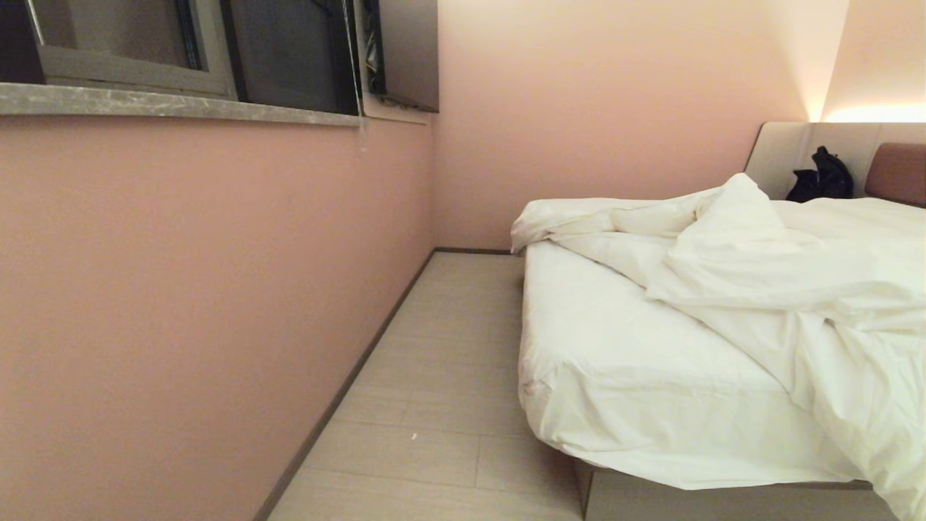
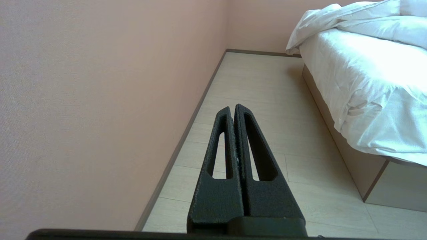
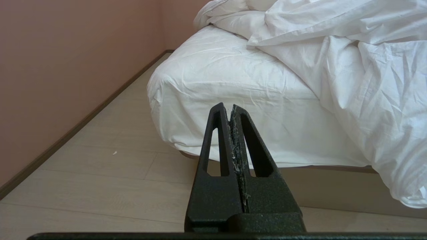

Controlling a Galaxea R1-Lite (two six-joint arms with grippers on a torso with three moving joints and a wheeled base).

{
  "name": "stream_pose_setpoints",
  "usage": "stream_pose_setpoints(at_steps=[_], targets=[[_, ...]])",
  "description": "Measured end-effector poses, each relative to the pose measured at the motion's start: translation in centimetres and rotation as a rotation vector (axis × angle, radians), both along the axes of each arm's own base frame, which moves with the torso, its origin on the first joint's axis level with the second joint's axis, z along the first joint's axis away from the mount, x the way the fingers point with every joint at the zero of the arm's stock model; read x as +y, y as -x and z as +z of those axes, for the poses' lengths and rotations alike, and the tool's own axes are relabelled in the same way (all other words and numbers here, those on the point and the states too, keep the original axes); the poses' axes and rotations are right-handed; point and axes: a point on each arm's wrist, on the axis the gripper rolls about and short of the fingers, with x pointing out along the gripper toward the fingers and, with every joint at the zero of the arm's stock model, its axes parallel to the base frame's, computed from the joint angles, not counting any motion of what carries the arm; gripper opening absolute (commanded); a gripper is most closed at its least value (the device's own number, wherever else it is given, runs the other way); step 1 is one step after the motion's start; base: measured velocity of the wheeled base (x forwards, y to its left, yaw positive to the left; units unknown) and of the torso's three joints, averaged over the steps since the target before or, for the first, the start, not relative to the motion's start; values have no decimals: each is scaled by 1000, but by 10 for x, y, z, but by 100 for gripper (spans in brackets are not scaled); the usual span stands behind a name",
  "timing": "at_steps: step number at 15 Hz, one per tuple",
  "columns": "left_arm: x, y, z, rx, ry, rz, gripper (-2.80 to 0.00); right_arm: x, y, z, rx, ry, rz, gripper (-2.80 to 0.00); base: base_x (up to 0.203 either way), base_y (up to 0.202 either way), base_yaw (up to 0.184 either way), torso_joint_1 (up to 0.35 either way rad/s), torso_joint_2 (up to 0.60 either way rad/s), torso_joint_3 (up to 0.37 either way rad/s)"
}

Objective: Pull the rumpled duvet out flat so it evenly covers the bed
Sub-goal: Hold the folded corner of the quilt

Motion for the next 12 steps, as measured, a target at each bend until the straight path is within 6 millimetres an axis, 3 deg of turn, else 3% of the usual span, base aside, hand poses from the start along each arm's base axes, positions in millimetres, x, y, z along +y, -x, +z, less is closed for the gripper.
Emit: stream_pose_setpoints(at_steps=[12], targets=[[0, 0, 0, 0, 0, 0, -280, 0, 0, 0, 0, 0, 0, -280, 0, 0, 0, 0, 0, 0]])
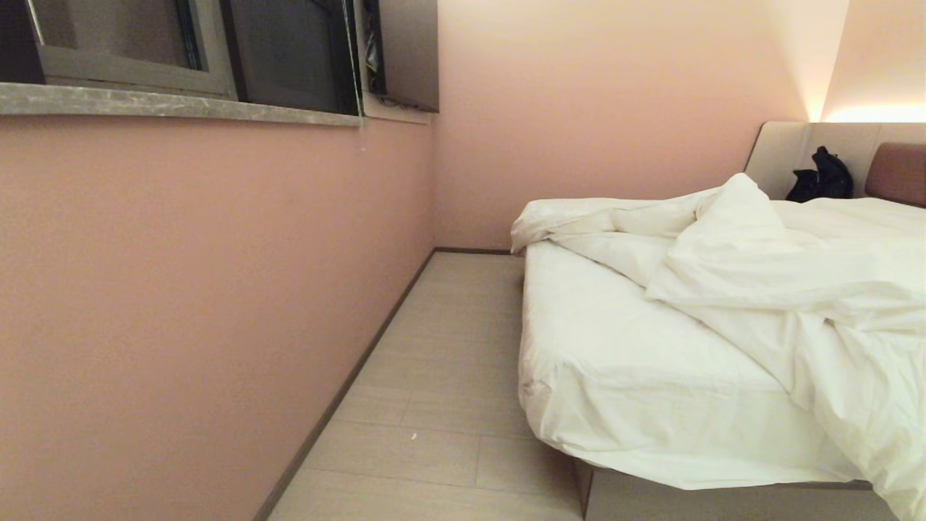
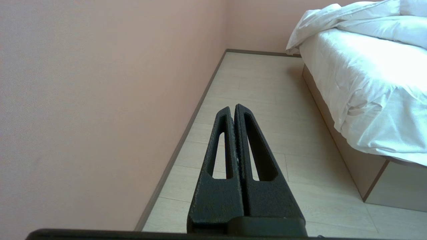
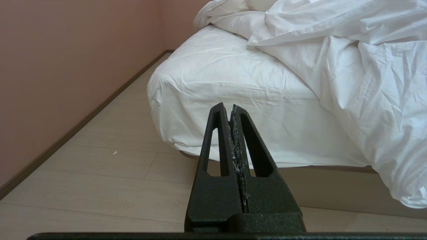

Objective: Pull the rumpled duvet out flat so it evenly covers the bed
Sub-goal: Hold the folded corner of the quilt

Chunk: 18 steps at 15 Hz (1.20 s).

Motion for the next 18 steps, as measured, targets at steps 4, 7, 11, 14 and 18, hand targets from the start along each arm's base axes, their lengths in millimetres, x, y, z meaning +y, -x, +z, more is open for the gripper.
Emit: stream_pose_setpoints(at_steps=[4, 7, 11, 14, 18], targets=[[0, 0, 0, 0, 0, 1, -280, 0, 0, 0, 0, 0, 1, -280, 0, 0, 0, 0, 0, 0], [0, 0, 0, 0, 0, 2, -280, 0, 0, 0, 0, 0, 1, -280, 0, 0, 0, 0, 0, 0], [0, 0, 0, 0, 0, 1, -280, 0, 0, 0, 0, 0, 0, -280, 0, 0, 0, 0, 0, 0], [0, 0, 0, 0, -4, 1, -280, 0, 0, 0, -1, 0, 1, -280, 0, 0, 0, 0, 0, 0], [0, 0, 0, 0, -5, 3, -280, 0, 0, 0, -1, 0, 1, -280, 51, 0, -1, 0, -2, 0]])
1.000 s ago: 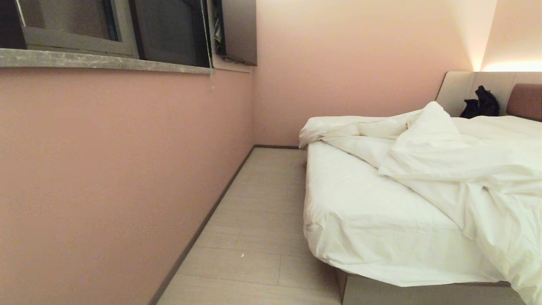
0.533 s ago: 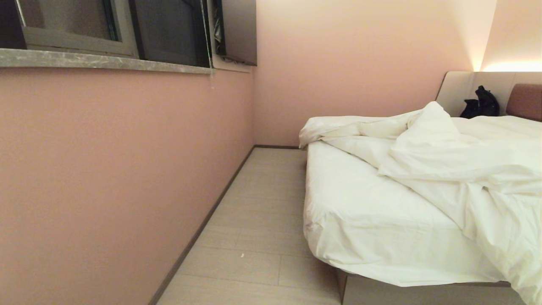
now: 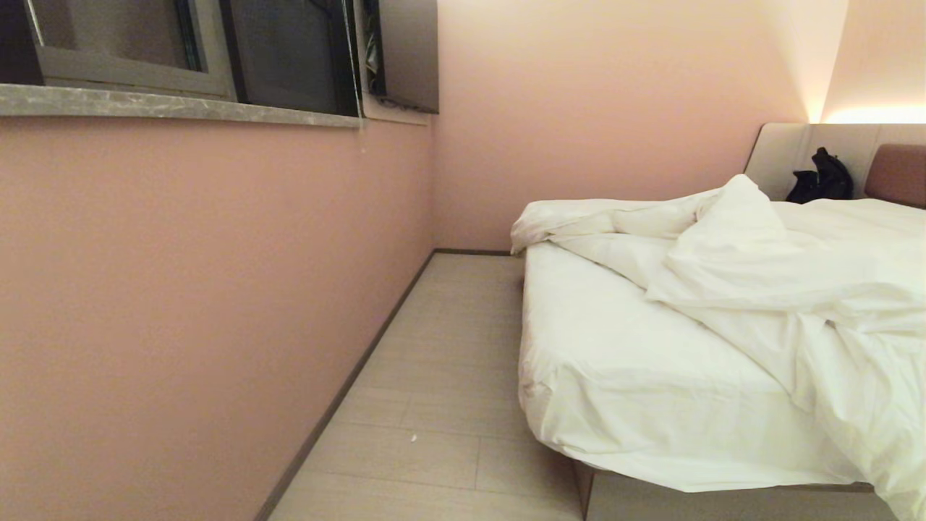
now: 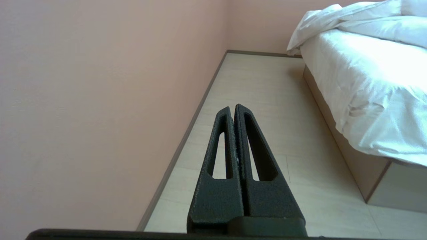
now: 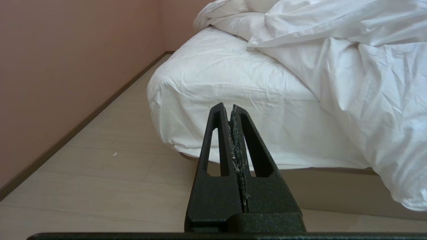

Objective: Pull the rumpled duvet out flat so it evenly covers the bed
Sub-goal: Hold the folded corner of the quilt

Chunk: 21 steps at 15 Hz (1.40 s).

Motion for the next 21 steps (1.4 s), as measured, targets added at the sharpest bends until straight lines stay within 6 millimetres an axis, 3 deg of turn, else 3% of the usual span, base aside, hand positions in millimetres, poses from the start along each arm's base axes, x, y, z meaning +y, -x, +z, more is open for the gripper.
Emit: stream_pose_setpoints(at_steps=[15, 21], targets=[[0, 0, 0, 1, -2, -1, -280, 0, 0, 0, 0, 0, -1, -280, 194, 0, 0, 3, 2, 1], [0, 0, 0, 0, 2, 0, -280, 0, 0, 0, 0, 0, 0, -280, 16, 0, 1, 2, 0, 1]])
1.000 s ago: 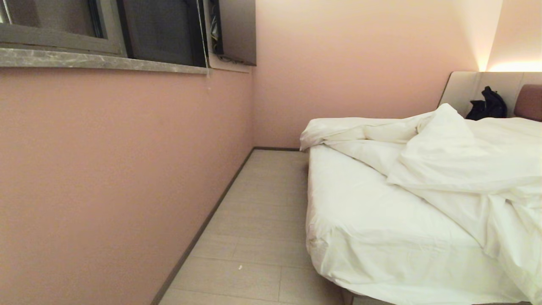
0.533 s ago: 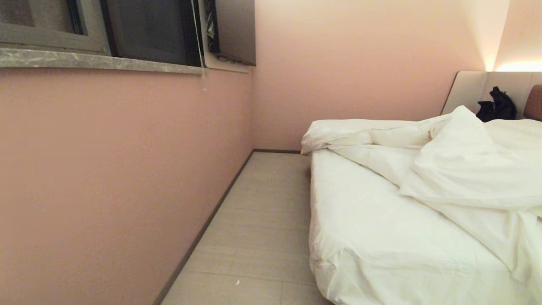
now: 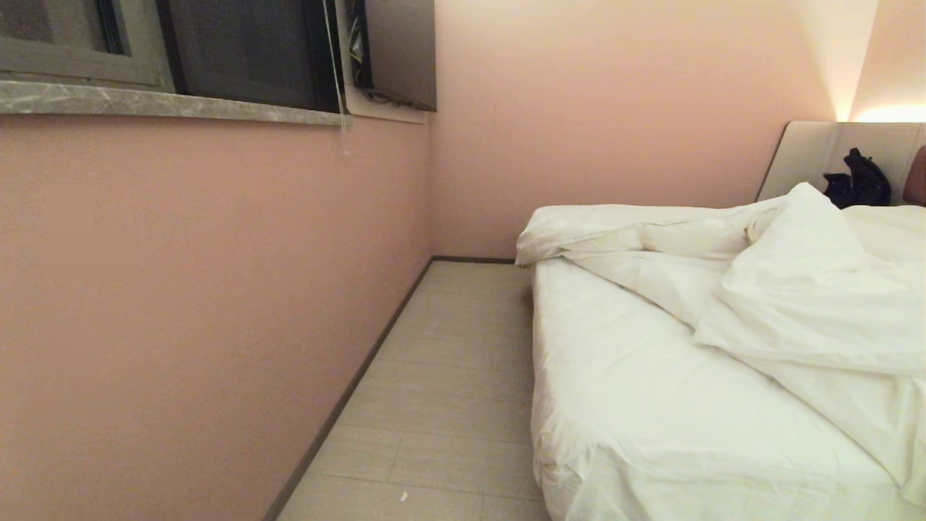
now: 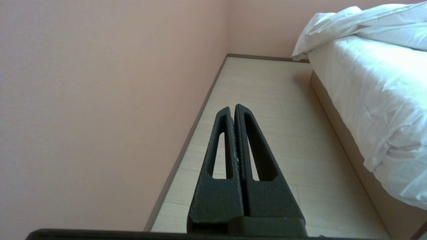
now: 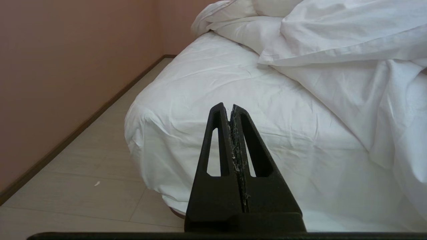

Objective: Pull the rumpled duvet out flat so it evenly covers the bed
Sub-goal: Hold the folded corner of the quilt

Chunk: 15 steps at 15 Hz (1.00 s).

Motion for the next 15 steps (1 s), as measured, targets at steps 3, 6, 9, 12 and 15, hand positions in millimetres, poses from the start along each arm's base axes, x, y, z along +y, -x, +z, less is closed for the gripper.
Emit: stream_pose_setpoints(at_steps=[3, 6, 9, 12, 15], targets=[[0, 0, 0, 0, 0, 0, -280, 0, 0, 0, 0, 0, 0, -280, 0, 0, 0, 0, 0, 0], [0, 0, 0, 0, -4, -1, -280, 0, 0, 0, 0, 0, 0, -280, 0, 0, 0, 0, 0, 0], [0, 0, 0, 0, 3, 0, -280, 0, 0, 0, 1, -1, 0, -280, 0, 0, 0, 0, 0, 0], [0, 0, 0, 0, 5, -1, -280, 0, 0, 0, 0, 0, 0, -280, 0, 0, 0, 0, 0, 0], [0, 0, 0, 0, 5, -1, -280, 0, 0, 0, 0, 0, 0, -280, 0, 0, 0, 0, 0, 0]])
